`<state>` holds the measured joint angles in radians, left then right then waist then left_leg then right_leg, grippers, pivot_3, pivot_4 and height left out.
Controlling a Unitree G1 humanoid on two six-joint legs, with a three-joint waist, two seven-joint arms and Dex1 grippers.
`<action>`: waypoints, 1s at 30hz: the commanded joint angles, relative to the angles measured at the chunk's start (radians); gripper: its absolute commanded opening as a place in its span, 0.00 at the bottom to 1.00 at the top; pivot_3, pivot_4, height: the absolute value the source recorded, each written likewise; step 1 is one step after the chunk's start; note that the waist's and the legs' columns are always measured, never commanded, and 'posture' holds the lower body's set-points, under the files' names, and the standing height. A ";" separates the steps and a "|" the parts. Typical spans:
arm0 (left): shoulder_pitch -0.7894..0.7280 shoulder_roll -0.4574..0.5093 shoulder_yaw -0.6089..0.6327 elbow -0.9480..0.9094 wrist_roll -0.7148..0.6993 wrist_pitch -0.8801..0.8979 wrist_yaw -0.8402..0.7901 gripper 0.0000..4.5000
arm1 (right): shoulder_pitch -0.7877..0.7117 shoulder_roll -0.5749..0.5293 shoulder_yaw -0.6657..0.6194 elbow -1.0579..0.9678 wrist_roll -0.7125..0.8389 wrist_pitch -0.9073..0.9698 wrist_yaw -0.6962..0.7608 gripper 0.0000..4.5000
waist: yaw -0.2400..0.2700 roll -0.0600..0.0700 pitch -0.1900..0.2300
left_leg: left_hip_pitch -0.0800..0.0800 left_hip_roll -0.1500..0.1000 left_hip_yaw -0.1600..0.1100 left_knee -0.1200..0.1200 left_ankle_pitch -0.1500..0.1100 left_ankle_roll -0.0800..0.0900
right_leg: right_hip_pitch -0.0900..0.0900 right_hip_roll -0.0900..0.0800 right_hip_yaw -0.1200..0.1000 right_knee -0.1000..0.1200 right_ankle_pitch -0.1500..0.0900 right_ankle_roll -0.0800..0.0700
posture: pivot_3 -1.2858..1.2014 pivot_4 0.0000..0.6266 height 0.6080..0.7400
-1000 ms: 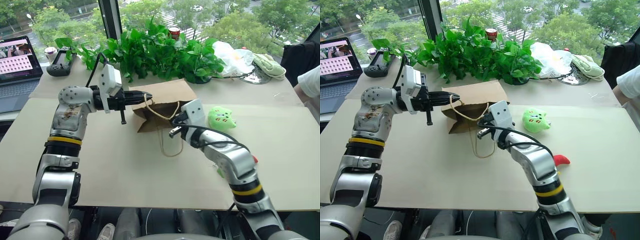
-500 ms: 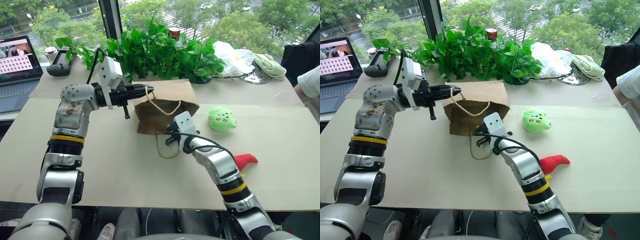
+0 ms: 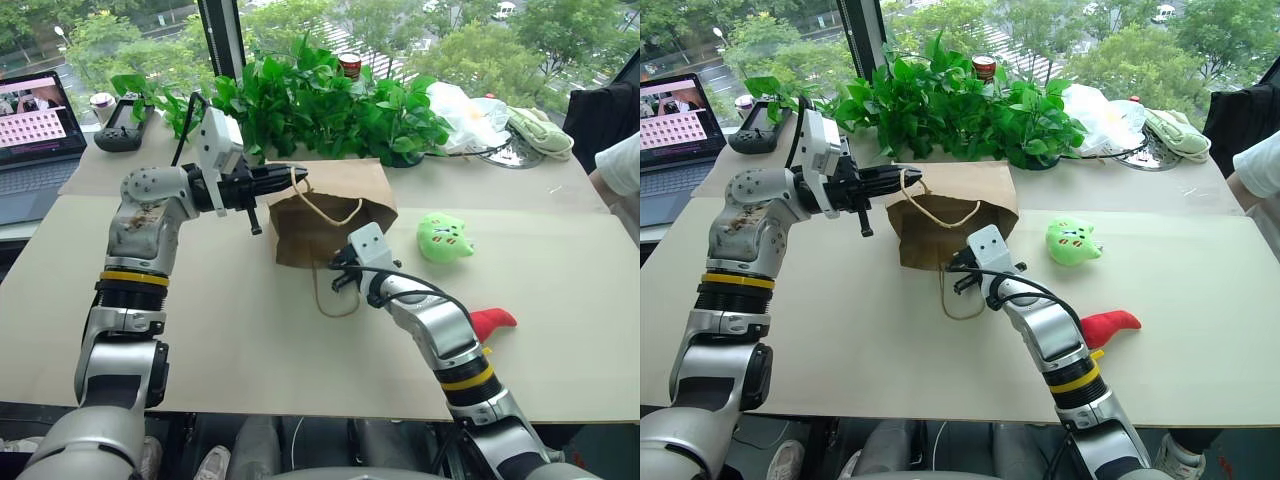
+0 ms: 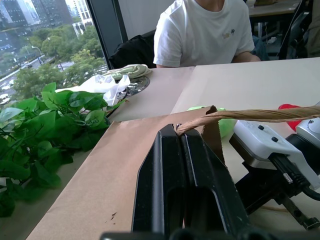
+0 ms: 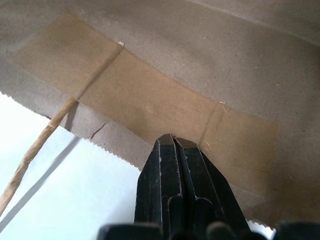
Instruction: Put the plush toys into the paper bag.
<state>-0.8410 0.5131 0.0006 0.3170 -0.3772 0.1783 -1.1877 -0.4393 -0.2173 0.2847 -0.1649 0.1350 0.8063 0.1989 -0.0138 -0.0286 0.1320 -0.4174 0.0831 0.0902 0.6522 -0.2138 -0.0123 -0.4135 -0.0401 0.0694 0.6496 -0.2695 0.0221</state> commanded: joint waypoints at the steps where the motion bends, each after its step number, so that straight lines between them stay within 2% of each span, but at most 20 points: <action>1: -0.011 -0.004 0.014 -0.023 -0.008 -0.009 0.007 0.00 | 0.012 0.004 -0.108 -0.219 0.081 0.060 0.036 0.01 | 0.000 0.000 0.000 | -0.001 0.000 0.000 0.000 0.000 0.000 | -0.001 0.000 0.000 0.000 0.000 0.000 | 0.52 0.24 0.79; 4: -0.011 -0.007 0.014 -0.020 -0.008 -0.010 0.007 0.00 | 0.033 -0.013 -0.193 -0.346 0.148 0.141 0.059 0.01 | 0.001 0.000 0.000 | -0.005 0.000 -0.001 0.000 0.000 0.000 | -0.005 0.000 0.000 0.001 0.000 0.000 | 0.52 0.24 0.79; 9: -0.011 -0.013 0.017 -0.012 -0.009 -0.009 0.009 0.00 | 0.058 -0.058 -0.291 -0.445 0.211 0.234 0.082 0.01 | 0.001 0.000 0.000 | -0.005 0.000 -0.001 0.000 0.000 0.000 | -0.006 0.000 0.000 0.001 0.000 0.000 | 0.52 0.24 0.79; 12: -0.012 -0.017 0.019 -0.008 -0.010 -0.009 0.012 0.00 | 0.070 -0.099 -0.368 -0.458 0.230 0.264 0.087 0.17 | 0.001 0.000 0.000 | -0.005 0.000 -0.001 0.000 0.000 0.000 | -0.006 0.000 0.000 0.000 0.000 0.000 | 0.52 0.24 0.79; 16: -0.013 -0.023 0.018 -0.006 -0.010 -0.005 0.017 0.00 | 0.051 -0.172 -0.476 -0.375 0.214 0.289 0.066 0.48 | 0.002 0.000 0.000 | -0.005 0.000 -0.001 0.000 0.000 0.000 | -0.005 0.000 0.000 0.000 0.000 0.000 | 0.52 0.24 0.79; 20: -0.015 -0.024 0.017 -0.006 -0.010 -0.003 0.019 0.00 | 0.027 -0.233 -0.452 -0.210 0.119 0.241 0.005 0.81 | -0.001 0.000 0.000 | -0.005 -0.001 -0.001 0.000 0.000 0.000 | -0.006 0.000 0.000 0.000 0.000 0.000 | 0.52 0.24 0.79; 21: -0.015 -0.024 0.017 -0.007 -0.010 -0.003 0.019 0.00 | 0.020 -0.237 -0.443 -0.167 0.096 0.225 -0.012 0.85 | -0.001 0.000 0.000 | -0.005 -0.001 0.000 -0.001 0.000 0.000 | -0.006 0.000 0.000 0.000 0.000 0.000 | 0.52 0.24 0.79; 23: -0.015 -0.025 0.018 -0.008 -0.010 -0.002 0.020 0.00 | 0.012 -0.245 -0.414 -0.105 0.065 0.192 -0.017 0.99 | -0.002 0.000 0.000 | -0.005 -0.001 0.000 -0.001 0.000 0.000 | -0.006 0.000 0.000 0.000 0.000 0.000 | 0.52 0.24 0.79; 30: -0.014 -0.024 0.018 -0.017 -0.010 0.002 0.026 0.00 | -0.022 -0.220 -0.346 0.089 -0.004 0.091 -0.032 0.99 | -0.001 0.001 0.000 | -0.005 -0.001 0.000 -0.001 0.001 0.000 | -0.006 0.000 0.001 0.000 0.000 0.000 | 0.52 0.24 0.79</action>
<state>-0.8399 0.4830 0.0011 0.3288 -0.3773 0.1796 -1.1674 -0.4443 -0.4418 -0.0524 -0.0944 0.1496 0.9363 0.1733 -0.0152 -0.0280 0.1317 -0.4223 0.0823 0.0900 0.6511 -0.2133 -0.0120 -0.4194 -0.0402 0.0700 0.6495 -0.2695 0.0220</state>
